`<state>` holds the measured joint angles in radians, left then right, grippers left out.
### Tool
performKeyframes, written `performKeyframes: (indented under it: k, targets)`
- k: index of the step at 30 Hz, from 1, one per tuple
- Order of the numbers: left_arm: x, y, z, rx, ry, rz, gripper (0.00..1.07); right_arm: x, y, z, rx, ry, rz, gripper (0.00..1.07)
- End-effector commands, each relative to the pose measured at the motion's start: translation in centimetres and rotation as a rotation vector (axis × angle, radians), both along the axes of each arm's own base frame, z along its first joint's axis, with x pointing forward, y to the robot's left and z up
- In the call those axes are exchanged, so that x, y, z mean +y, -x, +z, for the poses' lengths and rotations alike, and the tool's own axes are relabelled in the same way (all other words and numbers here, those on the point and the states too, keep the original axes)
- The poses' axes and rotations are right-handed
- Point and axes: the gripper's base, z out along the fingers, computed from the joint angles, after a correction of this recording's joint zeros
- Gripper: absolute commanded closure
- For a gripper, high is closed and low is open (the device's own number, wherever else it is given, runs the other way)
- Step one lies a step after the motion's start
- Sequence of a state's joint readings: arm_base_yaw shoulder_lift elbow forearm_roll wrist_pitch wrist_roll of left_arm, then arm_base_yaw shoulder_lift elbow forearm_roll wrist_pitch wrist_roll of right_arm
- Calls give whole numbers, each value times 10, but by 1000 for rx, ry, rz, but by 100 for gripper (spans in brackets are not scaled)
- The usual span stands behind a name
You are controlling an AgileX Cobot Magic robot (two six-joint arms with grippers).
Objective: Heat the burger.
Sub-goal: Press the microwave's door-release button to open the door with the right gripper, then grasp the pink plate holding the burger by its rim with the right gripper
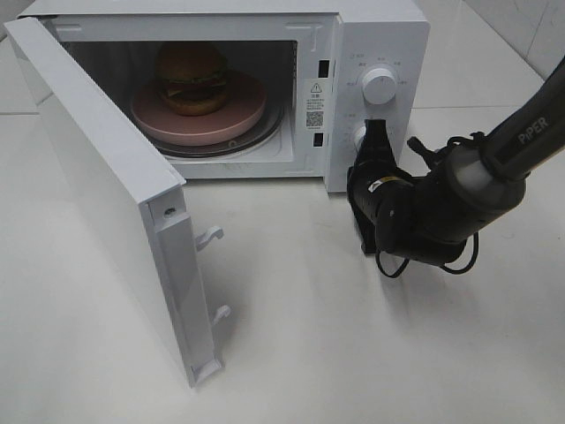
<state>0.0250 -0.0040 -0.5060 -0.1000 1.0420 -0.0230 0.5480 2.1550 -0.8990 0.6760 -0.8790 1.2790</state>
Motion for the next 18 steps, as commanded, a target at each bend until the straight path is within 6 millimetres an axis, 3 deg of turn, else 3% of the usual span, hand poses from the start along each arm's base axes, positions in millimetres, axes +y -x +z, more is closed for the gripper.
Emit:
performKeyframes:
  k: [1,13,18]
  targets:
    - [0,2,1,-28,6,3,6,5,-1,22,-100,7,79,107]
    - [0,2,1,-28,6,3,6,-10,33,24,9,59,140,107]
    - [0,2,1,-28,6,3,6,-20,51,33,35,110,176,107]
